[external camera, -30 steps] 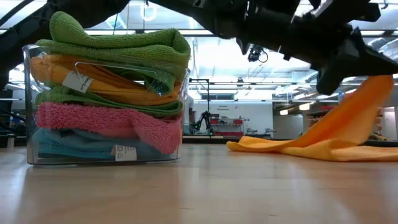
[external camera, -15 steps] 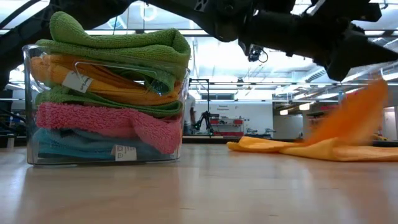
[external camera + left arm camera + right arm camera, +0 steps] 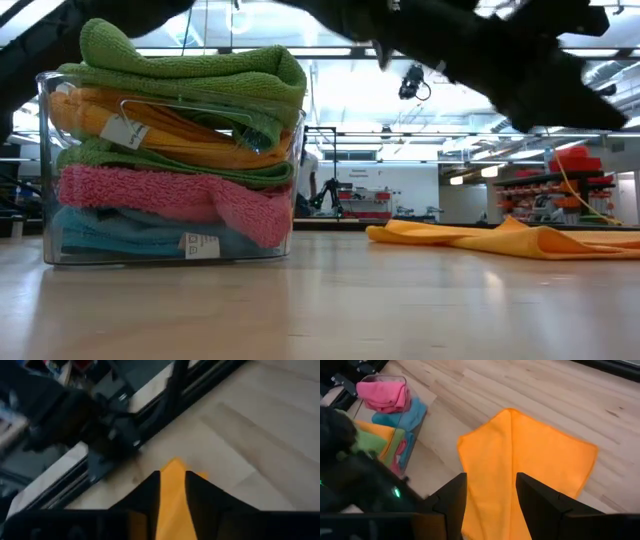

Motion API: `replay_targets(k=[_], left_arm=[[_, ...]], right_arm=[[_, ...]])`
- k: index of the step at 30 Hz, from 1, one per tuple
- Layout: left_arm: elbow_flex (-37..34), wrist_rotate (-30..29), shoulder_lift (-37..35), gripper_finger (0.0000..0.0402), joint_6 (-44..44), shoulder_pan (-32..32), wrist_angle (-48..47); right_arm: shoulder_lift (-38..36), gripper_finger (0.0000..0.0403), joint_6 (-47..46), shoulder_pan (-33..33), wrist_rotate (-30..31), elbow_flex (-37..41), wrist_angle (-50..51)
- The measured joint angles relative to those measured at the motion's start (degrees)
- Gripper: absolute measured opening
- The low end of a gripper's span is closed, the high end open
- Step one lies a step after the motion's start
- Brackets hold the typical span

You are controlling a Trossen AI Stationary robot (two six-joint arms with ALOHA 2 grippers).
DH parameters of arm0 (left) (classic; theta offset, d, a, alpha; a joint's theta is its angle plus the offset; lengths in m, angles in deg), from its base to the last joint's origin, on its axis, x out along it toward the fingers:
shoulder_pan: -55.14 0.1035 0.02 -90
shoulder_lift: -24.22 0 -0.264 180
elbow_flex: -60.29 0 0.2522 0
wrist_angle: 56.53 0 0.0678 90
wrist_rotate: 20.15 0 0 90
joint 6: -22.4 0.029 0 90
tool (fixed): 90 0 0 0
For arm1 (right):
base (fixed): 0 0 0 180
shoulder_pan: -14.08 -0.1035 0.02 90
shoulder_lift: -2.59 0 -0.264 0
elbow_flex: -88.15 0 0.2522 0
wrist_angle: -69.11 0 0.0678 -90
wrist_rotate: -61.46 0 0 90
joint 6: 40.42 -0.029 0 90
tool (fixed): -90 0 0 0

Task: Fold microfiber towels
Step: Fold the yellow towel

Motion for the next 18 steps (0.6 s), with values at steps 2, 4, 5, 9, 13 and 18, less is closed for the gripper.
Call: replay_targets(k=[2, 4, 5, 9, 13, 18], left_arm=[[0.13, -0.14, -2.23, 0.0116, -1.04, 0.92, -6.27], [0.13, 1.45, -3.65, 0.0135, -1.23, 2.17, -12.93], [0.13, 2.3, -4.13, 0.0143, -1.36, 2.84, -16.31], [0.04, 2.73, -5.67, 0.0158, -2.38, 5.91, -28.54], [0.05, 4.36, -6.93, 0.0159, 1.04, 9.1, -40.08], [-0.22, 6.62, -7.18, 0.0156, 2.07, 11.81, -48.4]], right_arm=[[0.0, 0.018, 0.85, 0.0, 0.11, 0.0, -0.03], [0.0, 0.018, 1.53, 0.0, 0.85, 0.0, -0.05], [0.0, 0.018, 1.78, 0.0, 1.29, 0.0, -0.03], [0.0, 0.018, 2.82, 0.0, 2.89, 0.0, -0.04], [0.02, 0.018, 3.17, 0.0, 4.64, 0.0, -0.08], [0.01, 0.018, 3.73, 0.0, 5.98, 0.02, -0.19]])
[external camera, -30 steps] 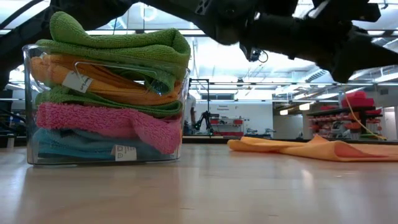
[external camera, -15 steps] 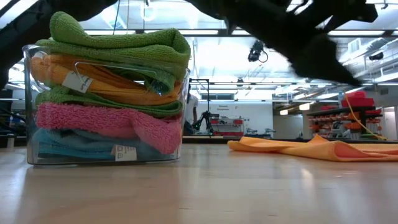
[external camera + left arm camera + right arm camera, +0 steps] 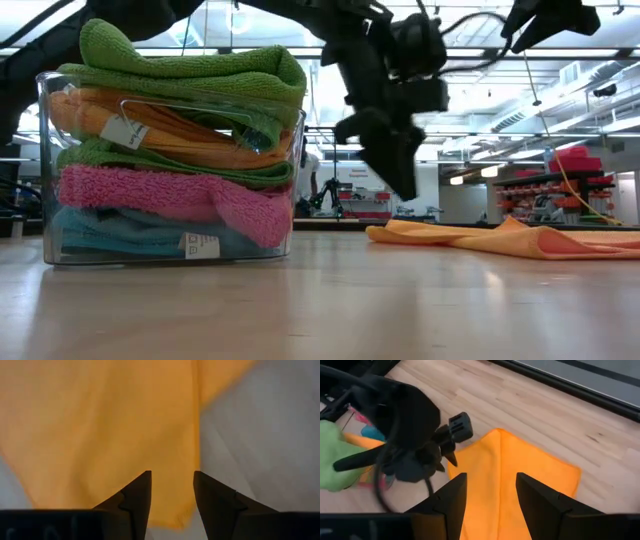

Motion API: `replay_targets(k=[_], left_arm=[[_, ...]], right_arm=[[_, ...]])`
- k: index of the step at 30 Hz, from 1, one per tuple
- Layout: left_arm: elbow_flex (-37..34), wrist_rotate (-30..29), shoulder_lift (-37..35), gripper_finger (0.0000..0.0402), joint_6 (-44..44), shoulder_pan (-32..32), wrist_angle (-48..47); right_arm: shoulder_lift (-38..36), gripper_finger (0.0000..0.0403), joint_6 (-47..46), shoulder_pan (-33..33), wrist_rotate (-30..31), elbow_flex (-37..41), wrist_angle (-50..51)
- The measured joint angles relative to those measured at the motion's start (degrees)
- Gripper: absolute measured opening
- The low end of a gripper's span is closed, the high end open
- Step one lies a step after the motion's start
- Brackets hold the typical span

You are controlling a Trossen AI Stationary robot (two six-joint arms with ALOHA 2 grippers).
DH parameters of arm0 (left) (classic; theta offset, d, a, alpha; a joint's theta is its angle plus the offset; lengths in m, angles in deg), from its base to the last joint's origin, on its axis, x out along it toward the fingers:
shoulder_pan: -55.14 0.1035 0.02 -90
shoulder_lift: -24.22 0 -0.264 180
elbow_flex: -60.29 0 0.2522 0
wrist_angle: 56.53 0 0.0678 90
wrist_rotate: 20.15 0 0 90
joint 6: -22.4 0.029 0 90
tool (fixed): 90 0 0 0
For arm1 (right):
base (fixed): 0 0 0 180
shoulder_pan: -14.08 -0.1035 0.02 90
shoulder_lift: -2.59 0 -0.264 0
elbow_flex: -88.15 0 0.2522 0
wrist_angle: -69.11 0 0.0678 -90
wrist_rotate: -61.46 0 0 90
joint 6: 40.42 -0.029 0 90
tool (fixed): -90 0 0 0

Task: Fold microfiber towels
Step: Fold the yellow towel

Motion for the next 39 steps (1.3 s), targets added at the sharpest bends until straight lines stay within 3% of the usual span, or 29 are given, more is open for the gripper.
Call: replay_targets(k=[3, 8, 16, 29, 39], left_arm=[[-0.01, 0.29, 0.0, 0.0147, 1.57, 0.94, -4.43], [-0.02, 0.27, 0.0, 0.0132, 1.88, 1.05, -4.2], [-0.05, -2.0, 2.63, 0.0122, -3.03, 0.95, -5.82], [-0.02, -3.72, 4.73, 0.0183, -2.58, 0.92, -9.36], [0.0, -3.78, 4.79, 0.0129, -2.4, 0.95, -10.2]], right_arm=[[0.01, 0.018, 0.1, 0.0, 0.26, 0.0, -0.07], [0.01, 0.018, 0.33, 0.0, 1.34, 0.0, -0.13], [0.01, 0.018, 0.6, 0.0, 3.23, 0.0, -1.29], [-0.01, 0.018, 0.73, 0.0, 3.28, 0.0, -2.14], [-0.01, 0.018, 1.39, 0.0, 3.3, 0.0, -2.34]])
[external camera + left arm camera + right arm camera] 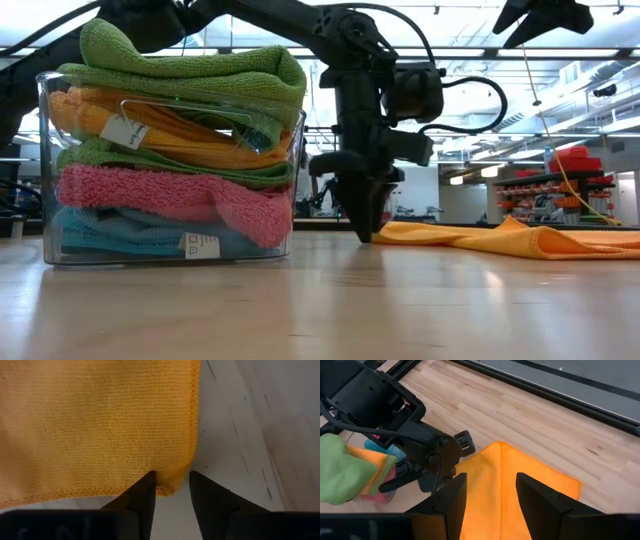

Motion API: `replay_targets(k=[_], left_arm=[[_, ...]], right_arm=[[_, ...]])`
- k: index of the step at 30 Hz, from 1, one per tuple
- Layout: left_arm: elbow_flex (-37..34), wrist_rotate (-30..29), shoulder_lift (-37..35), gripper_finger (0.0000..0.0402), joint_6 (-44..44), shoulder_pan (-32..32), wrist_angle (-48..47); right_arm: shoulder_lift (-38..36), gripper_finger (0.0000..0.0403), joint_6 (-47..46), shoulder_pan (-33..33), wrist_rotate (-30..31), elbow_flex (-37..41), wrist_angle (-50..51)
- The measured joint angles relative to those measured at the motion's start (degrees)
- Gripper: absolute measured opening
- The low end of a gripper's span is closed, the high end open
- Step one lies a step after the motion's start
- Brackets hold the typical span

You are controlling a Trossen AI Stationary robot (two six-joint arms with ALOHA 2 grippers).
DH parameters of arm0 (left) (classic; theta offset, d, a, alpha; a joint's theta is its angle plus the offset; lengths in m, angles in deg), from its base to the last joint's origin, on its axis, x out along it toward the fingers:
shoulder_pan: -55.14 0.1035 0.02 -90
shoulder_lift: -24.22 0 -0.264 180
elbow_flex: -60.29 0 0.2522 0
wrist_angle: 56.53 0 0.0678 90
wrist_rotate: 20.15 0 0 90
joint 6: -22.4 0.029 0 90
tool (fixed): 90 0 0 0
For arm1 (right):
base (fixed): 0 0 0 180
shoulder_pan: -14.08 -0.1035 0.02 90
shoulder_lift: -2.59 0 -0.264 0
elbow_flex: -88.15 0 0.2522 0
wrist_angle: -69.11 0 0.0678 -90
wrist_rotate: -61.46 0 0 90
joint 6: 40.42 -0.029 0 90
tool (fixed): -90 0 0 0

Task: Fold microfiber towels
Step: Fold the yellow towel

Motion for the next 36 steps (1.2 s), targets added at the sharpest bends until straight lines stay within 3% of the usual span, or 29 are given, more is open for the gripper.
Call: replay_targets(k=[5, 11, 15, 20, 26, 36], left_arm=[[0.0, 0.02, 0.0, 0.0089, -0.02, 0.04, 1.96], [-0.02, 0.02, -0.19, 0.0013, 1.44, 0.0, 2.21], [1.19, 0.02, -1.58, 0.0016, 2.34, 0.0, 2.26], [7.64, 0.04, -1.9, 0.0009, 2.38, 0.04, 1.94], [9.49, 0.08, -1.92, 0.0024, 2.4, 0.41, 14.54], [4.32, 0.15, -1.77, 0.001, 2.36, 2.16, 40.07]], right_arm=[[0.0, 0.018, 0.04, 0.0, 0.0, 0.0, -0.07], [0.0, 0.018, 0.19, -0.02, -0.02, 0.0, -0.07], [-0.17, 0.018, 0.61, 0.0, -0.02, 0.02, -0.07], [-0.71, 0.018, 0.59, -0.01, -0.02, 0.02, -0.06], [-1.31, 0.018, 0.43, -0.02, -0.02, 0.02, -0.11], [-1.31, 0.018, -2.18, 0.0, 1.33, 0.02, -0.83]])
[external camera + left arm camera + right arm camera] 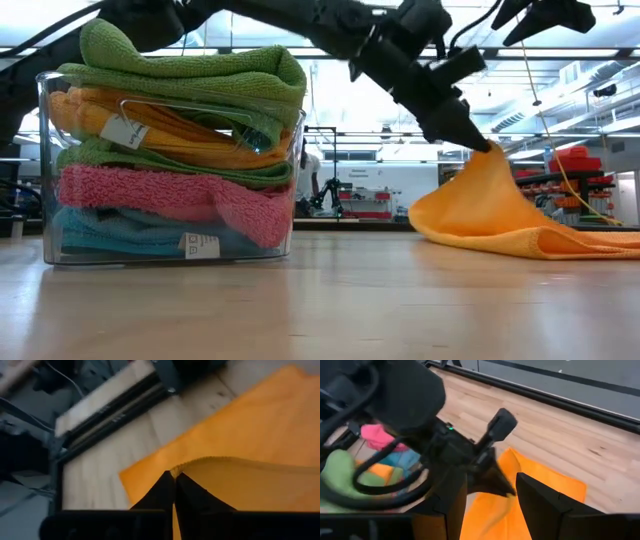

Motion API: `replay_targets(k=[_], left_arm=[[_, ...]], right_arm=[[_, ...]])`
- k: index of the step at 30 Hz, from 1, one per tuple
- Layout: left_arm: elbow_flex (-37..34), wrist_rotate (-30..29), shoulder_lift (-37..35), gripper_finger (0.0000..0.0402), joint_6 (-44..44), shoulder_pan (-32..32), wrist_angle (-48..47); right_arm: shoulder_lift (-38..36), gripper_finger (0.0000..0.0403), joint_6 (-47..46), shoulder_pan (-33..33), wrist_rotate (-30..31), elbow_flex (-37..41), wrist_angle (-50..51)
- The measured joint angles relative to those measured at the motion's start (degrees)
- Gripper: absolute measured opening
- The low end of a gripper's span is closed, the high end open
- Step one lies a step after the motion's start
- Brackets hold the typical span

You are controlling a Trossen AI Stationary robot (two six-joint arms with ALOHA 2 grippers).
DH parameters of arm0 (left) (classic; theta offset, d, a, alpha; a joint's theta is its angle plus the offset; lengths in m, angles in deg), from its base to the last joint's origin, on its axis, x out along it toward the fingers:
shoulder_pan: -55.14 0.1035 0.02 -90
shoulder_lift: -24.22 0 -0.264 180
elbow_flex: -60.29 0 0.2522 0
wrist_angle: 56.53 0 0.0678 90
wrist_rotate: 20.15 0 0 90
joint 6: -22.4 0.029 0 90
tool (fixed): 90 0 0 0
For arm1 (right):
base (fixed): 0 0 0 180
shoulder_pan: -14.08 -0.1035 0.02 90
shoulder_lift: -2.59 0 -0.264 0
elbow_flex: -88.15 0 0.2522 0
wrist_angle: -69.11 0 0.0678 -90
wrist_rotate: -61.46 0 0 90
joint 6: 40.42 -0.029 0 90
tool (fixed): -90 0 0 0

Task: Fold microfiber towels
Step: Fold the yellow towel

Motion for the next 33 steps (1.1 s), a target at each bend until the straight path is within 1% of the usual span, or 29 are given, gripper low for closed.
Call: replay_targets(k=[2, 6, 9, 14, 16, 17, 19, 22, 23, 24, 28, 29, 33], left_arm=[[-1.51, -0.09, 0.5, 0.0021, 0.0, 0.46, 4.62], [-2.51, -0.1, 2.58, 0.0035, 0.03, 1.06, 8.87], [-2.62, -0.1, 4.27, 0.0027, 0.07, 1.34, 10.76], [-2.6, 0.01, 6.86, 0.0009, -0.04, 1.98, 18.9], [-2.6, -0.1, 7.6, 0.001, -0.5, 2.44, 21.62], [-2.62, -0.09, 7.74, 0.0015, -1.05, 2.64, 21.73], [-2.47, -0.1, 8.88, 0.0027, -1.55, 3.04, 25.32], [-2.62, 0.02, 9.42, 0.0035, -3.25, 3.56, 25.89], [-2.6, 0.22, 9.84, 0.0035, -3.76, 3.63, 27.5], [-2.49, 0.38, 10.24, 0.0032, -4.35, 3.63, 29.89], [-2.52, 1.37, 10.65, 0.0013, -4.55, 3.49, 32.05], [-2.15, 1.58, 11.07, 0.001, -4.69, 3.34, 33.16], [1.04, 1.82, 13.07, 0.0012, -7.75, 3.03, 32.43]], right_arm=[[0.0, 0.018, -0.54, 0.0, 0.53, 0.0, -0.21], [0.0, 0.018, -0.82, 0.0, 0.79, 0.0, -0.28], [0.0, 0.018, -1.32, -0.02, 1.34, 0.0, -0.72], [0.0, 0.018, -2.46, -0.01, 2.06, 0.0, -0.79], [0.0, 0.018, -2.61, -0.02, 2.08, 0.0, -0.79], [0.0, 0.018, -2.62, -0.02, 2.1, 0.0, -0.79], [0.0, 0.018, -3.35, 0.0, 2.52, 0.0, -0.81], [0.03, 0.018, -3.65, 0.0, 3.35, 0.0, -1.11], [0.08, 0.018, -3.67, -0.02, 3.71, 0.0, -1.26], [0.12, 0.018, -3.75, -0.02, 4.1, 0.0, -1.28], [0.17, 0.018, -4.12, 0.0, 5.03, 0.0, -1.69], [0.17, 0.018, -4.1, 0.0, 5.03, 0.0, -1.92], [0.17, 0.018, -4.11, -0.02, 5.55, 0.0, -2.72]])
